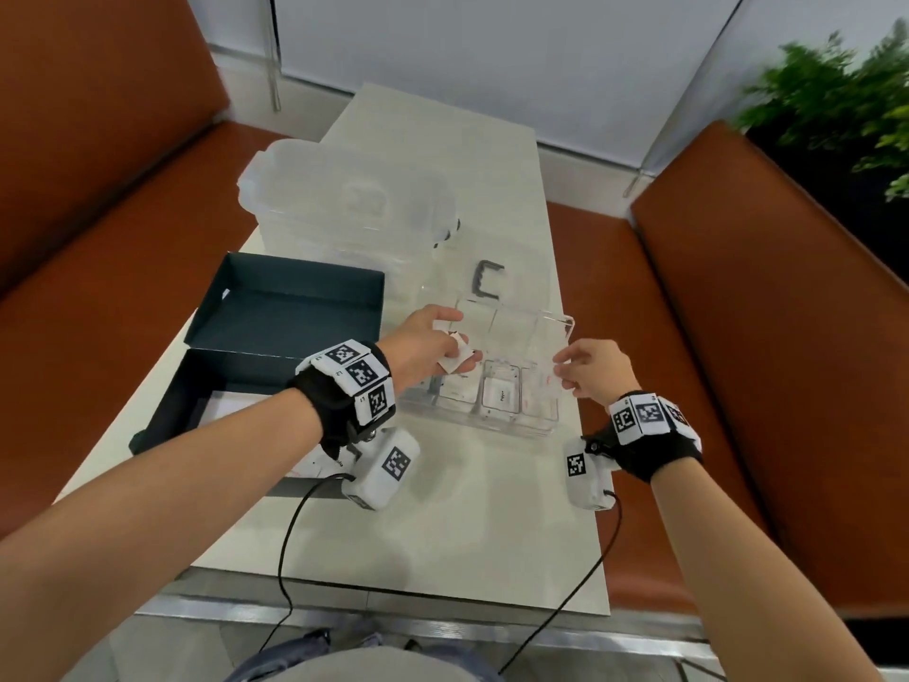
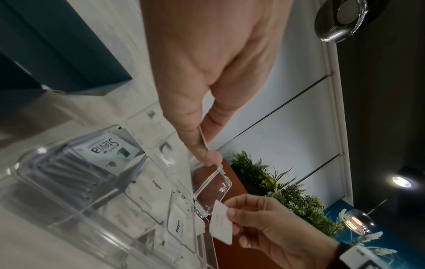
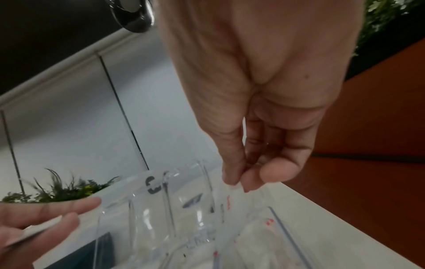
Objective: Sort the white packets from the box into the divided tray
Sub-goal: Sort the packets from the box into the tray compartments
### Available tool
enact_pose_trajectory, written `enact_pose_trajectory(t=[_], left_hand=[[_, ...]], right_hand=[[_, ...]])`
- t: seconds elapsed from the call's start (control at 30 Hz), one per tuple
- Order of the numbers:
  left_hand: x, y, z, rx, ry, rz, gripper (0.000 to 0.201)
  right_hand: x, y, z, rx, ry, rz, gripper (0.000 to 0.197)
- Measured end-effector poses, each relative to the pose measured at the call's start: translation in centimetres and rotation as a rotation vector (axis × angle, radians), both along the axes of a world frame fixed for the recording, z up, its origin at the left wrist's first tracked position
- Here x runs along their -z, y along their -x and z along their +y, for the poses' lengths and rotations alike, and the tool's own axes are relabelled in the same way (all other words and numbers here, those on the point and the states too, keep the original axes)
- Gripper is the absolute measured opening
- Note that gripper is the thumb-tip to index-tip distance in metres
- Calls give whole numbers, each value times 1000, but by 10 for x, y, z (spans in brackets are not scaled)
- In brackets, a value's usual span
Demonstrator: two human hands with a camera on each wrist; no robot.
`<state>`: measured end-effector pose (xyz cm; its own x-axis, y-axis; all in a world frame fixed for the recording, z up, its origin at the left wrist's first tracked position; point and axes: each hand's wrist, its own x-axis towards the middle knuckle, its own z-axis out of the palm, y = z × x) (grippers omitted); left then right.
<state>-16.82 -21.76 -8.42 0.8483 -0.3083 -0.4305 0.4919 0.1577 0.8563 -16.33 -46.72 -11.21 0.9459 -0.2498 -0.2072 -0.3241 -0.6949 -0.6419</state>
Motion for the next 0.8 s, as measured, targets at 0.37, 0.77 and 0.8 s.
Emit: enact_pose_trajectory(t=[0.37, 0.77, 0.8], left_hand=[[0, 1, -10, -7, 15, 16, 51], [5, 0, -6, -22, 0, 36, 47], [6, 0, -5, -23, 5, 42, 47]], right_hand=[[29, 3, 17, -50, 148, 45, 7], [36, 17, 27, -230, 547, 15, 14], [35, 18, 27, -250, 581, 42, 15]])
